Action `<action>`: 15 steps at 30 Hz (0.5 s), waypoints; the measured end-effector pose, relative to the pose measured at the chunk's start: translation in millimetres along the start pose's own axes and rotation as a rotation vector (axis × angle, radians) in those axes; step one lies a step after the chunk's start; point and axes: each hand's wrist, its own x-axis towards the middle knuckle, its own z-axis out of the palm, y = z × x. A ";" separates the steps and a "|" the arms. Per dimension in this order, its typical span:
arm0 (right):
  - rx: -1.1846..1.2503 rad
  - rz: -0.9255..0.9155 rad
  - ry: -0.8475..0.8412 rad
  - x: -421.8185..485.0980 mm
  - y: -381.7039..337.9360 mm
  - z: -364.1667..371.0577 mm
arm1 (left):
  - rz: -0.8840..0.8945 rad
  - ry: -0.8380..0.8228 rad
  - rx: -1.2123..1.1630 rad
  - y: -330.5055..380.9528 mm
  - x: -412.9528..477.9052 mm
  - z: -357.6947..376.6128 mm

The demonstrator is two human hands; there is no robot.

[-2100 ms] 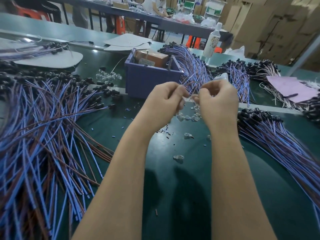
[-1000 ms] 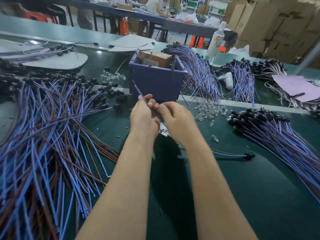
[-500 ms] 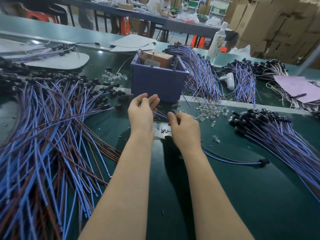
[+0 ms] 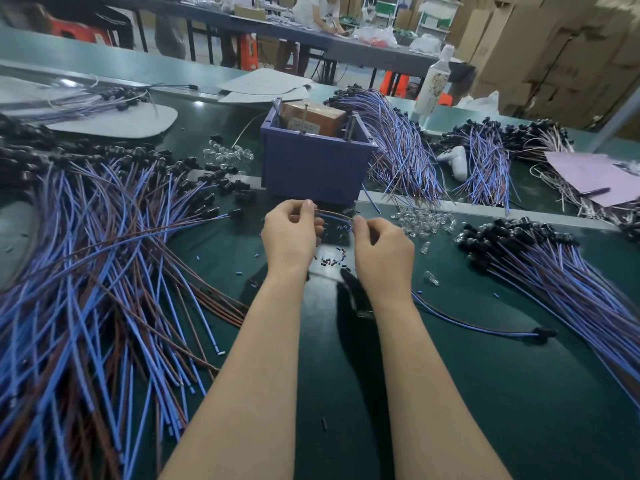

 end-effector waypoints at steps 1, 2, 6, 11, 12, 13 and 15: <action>0.006 0.010 0.012 0.2 0.3 -0.7 | -0.003 -0.003 0.000 0.5 -0.6 0.5; 0.012 0.019 0.021 0.4 0.7 -1.6 | -0.007 -0.004 -0.010 1.0 -1.0 0.8; 0.030 0.037 0.020 -0.1 0.8 -4.5 | -0.057 -0.018 -0.074 1.7 -1.9 1.3; 0.076 -0.005 -0.055 -1.1 -2.4 -4.5 | -0.056 -0.029 -0.067 2.2 -2.5 2.9; 0.085 -0.006 -0.063 -0.9 -2.8 -4.2 | -0.049 -0.019 -0.068 2.0 -2.3 2.7; 0.091 -0.004 -0.065 -0.7 -3.0 -4.2 | -0.039 -0.007 -0.062 1.7 -2.4 2.5; 0.094 0.004 -0.071 0.0 -2.6 -4.3 | 0.002 0.022 -0.010 0.4 -2.8 2.4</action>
